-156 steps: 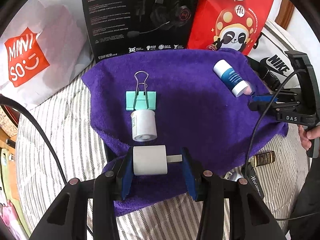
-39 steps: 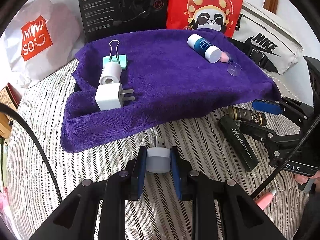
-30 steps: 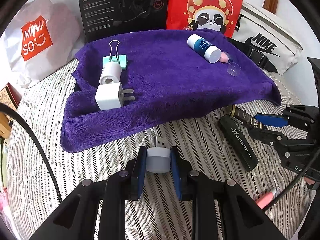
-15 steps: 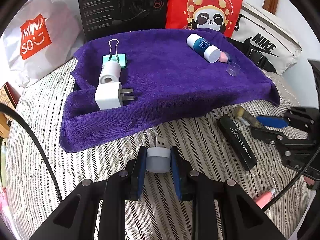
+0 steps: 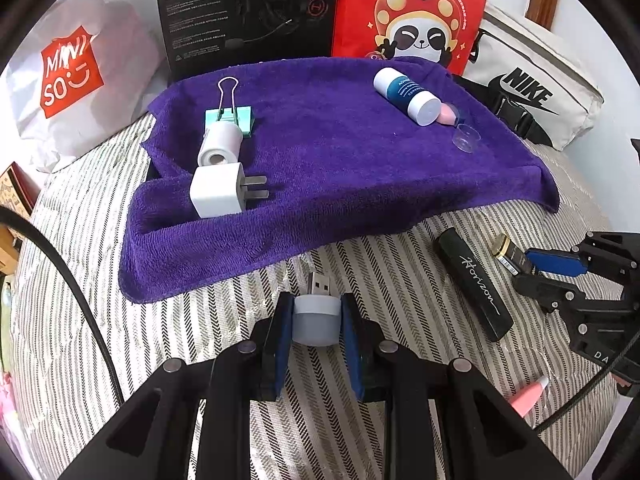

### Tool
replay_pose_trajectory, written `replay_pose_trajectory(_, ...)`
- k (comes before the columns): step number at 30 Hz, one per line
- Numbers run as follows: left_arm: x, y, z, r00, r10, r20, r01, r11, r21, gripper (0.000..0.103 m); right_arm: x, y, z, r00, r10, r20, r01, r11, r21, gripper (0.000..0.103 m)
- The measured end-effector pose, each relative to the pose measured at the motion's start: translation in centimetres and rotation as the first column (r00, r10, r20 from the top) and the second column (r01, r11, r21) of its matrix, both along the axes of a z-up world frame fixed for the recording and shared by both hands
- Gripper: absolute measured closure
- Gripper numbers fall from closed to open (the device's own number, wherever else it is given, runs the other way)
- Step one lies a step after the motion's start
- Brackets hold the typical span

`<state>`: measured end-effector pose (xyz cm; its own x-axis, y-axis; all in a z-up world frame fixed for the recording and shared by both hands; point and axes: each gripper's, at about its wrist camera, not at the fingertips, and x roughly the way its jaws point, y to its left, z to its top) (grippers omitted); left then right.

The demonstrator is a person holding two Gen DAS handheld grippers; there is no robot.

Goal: Organize rigid objects
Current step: 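Grasp the black Grand Reserve box upright with the right gripper, then carry the USB light and Grand Reserve box over the towel and lower them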

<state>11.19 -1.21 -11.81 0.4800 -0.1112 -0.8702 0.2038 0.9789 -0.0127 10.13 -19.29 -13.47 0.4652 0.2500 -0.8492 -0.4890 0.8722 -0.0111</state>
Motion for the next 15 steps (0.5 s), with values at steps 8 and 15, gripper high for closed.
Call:
replay_pose_trajectory(8, -0.3, 0.7, 0.6, 1.000, -0.014, -0.002, 0.014, 0.999, -0.051, 0.080, 0.2, -1.0, 0.4, 0.999, -0.047, -0.006, 0.047, 0.996, 0.072, 0.080)
replay_pose_trajectory(15, -0.6, 2.0, 3.3, 0.999, -0.004, 0.031, 0.006, 0.998, -0.069, 0.080, 0.5, -2.0, 2.9, 0.998, -0.055, 0.019, 0.053, 0.991, 0.119, 0.080)
